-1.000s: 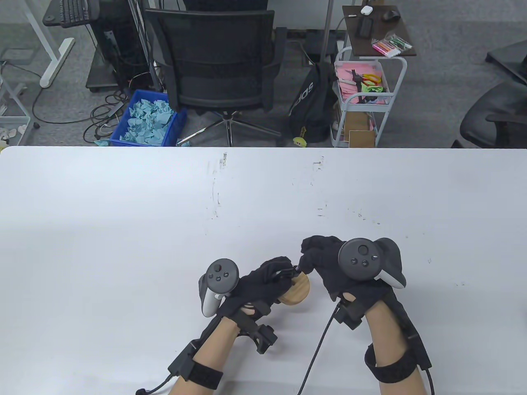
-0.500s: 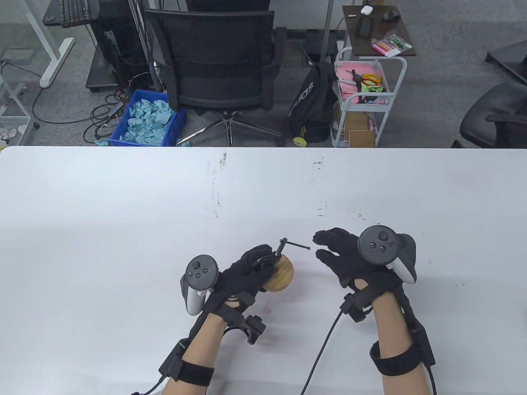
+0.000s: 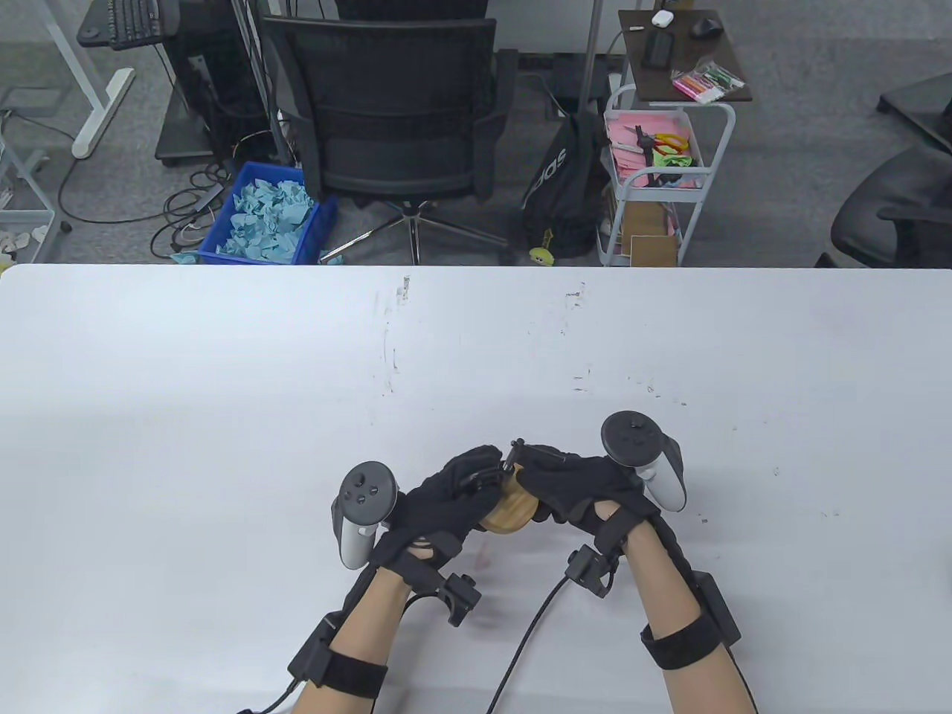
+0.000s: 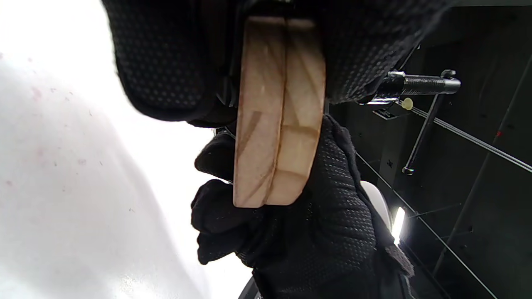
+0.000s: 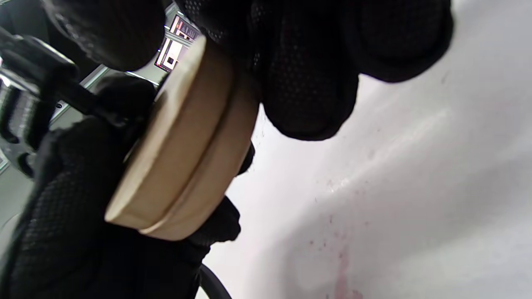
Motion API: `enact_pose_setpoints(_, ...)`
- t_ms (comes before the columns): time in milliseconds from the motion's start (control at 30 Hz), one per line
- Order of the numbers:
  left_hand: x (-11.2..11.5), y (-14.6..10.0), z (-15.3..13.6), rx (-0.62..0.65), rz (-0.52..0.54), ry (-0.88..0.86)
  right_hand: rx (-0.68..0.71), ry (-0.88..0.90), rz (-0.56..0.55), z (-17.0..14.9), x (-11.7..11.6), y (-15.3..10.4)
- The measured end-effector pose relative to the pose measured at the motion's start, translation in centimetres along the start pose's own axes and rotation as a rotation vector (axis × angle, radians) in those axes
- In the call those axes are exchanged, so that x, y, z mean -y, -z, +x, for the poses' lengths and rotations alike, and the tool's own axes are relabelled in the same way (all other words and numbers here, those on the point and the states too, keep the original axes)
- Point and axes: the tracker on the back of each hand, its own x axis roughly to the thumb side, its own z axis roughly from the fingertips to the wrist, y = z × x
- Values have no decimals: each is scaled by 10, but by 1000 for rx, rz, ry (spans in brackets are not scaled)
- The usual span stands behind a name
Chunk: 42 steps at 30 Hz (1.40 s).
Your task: Unscrew the clamp open
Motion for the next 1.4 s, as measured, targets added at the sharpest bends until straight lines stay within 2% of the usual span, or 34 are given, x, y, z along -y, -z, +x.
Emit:
enact_pose_setpoints(100, 2, 1, 0, 6, -12, -18, -12, 54, 54, -4, -7, 3)
enact_pose_setpoints(233, 3, 1, -1, 5, -7, 12, -70, 122, 47, -6, -9, 3)
enact_pose_setpoints(433, -1, 0, -1, -11, 17, 21, -99, 94, -39, 1, 0, -2)
enact_pose_setpoints(567, -11, -2, -1, -15, 65, 19, -94, 49, -153, 4, 21, -12)
enact_pose_setpoints(667, -18, -4, 0, -27, 106, 2, -113, -72, -265, 6, 33, -20)
enact_pose_setpoints(733, -20, -5, -1, -31, 117, -4, -130, -158, -297, 6, 36, -22)
enact_pose_setpoints(1033, -15, -2, -3, -37, 80, 21, -195, -244, -253, -5, 9, -6)
enact_pose_setpoints(1267, -17, -2, -6, -56, 95, -3, -231, -312, -248, -8, 1, -3)
enact_pose_setpoints(1400, -18, -2, -6, -60, 92, 7, -291, -472, -290, -5, 2, -5)
